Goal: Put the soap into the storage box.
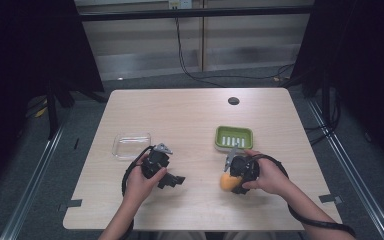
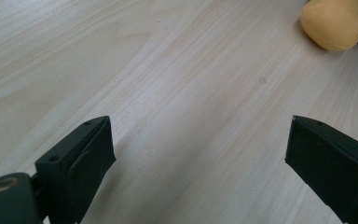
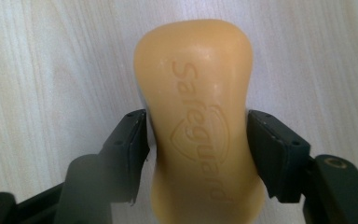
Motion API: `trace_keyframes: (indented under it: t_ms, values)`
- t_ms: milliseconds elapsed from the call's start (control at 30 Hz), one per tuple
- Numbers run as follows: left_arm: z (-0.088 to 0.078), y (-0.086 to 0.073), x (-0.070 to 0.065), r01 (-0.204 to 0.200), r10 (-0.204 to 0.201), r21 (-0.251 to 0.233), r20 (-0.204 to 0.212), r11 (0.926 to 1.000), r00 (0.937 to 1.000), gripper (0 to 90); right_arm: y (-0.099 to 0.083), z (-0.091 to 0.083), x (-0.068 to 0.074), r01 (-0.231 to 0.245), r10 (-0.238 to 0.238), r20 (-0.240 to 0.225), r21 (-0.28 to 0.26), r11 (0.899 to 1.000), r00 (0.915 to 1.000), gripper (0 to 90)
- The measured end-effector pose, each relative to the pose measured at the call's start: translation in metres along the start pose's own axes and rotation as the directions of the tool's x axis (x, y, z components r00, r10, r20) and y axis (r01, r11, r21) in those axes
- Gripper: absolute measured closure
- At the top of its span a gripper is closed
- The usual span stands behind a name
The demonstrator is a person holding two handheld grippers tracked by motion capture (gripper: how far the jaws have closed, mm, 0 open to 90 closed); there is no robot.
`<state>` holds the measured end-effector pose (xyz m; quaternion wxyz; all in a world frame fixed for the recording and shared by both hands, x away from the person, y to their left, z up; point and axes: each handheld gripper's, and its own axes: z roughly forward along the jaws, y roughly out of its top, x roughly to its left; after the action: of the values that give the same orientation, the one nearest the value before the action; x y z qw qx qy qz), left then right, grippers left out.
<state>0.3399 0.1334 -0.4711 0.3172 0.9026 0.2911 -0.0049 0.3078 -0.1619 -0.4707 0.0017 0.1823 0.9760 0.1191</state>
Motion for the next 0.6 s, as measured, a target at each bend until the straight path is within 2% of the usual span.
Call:
trace_keyframes:
  t_ms: [100,133,167,267,300,333,433,467,533,600]
  values:
    - [0.0001,-0.0001,-0.0002,-0.001,0.001,-0.001,-0.002,1.0,1.0,7.7,0.0003,-0.0007,-0.0021,0.02,-0.02,0.0,-0.001,1.0,0.9998,47.1]
    - [0.0006,-0.0001,-0.0011,0.014,-0.014,-0.011,-0.002,0.9998,0.9999,7.7,0.0004,-0.0009,-0.0023,0.02,-0.02,-0.004,0.003,1.0,0.9998,47.2]
    - [0.0021,-0.0003,-0.0033,0.048,-0.048,-0.036,-0.001,0.9982,0.9988,7.7,0.0006,-0.0011,-0.0014,0.012,-0.011,-0.007,0.011,1.0,0.9999,47.3]
    - [0.0013,-0.0004,-0.003,0.046,-0.047,-0.036,-0.002,0.9983,0.9989,7.7,0.0022,-0.0012,0.0002,0.025,-0.024,-0.006,0.031,0.999,0.9997,47.8]
    - [-0.0001,-0.0003,-0.0013,0.021,-0.021,-0.017,-0.002,0.9996,0.9998,7.7,0.0028,-0.0014,0.0006,0.015,-0.015,-0.007,0.036,0.999,0.9999,48.0]
    - [-0.0012,-0.0001,-0.0001,0.005,-0.005,-0.005,-0.003,1.0,1.0,7.7,0.0033,-0.0014,-0.0002,0.031,-0.031,-0.009,0.036,0.999,0.9995,48.3]
    - [-0.0012,-0.0002,-0.0006,0.008,-0.008,-0.008,-0.003,0.9999,1.0,7.7,0.0039,-0.002,0.0003,0.015,-0.014,-0.027,0.048,0.999,0.9995,48.9]
    - [-0.0012,-0.0001,-0.0007,0.011,-0.011,-0.01,-0.004,0.9999,0.9999,7.7,0.0045,-0.002,-0.0001,0.025,-0.023,-0.031,0.053,0.998,0.9992,49.0]
    - [-0.0001,-0.0003,-0.0025,0.041,-0.041,-0.033,-0.002,0.9986,0.9992,7.7,0.0048,-0.0025,0.0002,0.018,-0.016,-0.027,0.065,0.998,0.9995,49.1]
    - [-0.0006,-0.0004,-0.0023,0.042,-0.042,-0.032,-0.001,0.9986,0.9991,7.7,0.0044,-0.0045,-0.0009,0.014,-0.013,-0.028,0.064,0.998,0.9995,49.3]
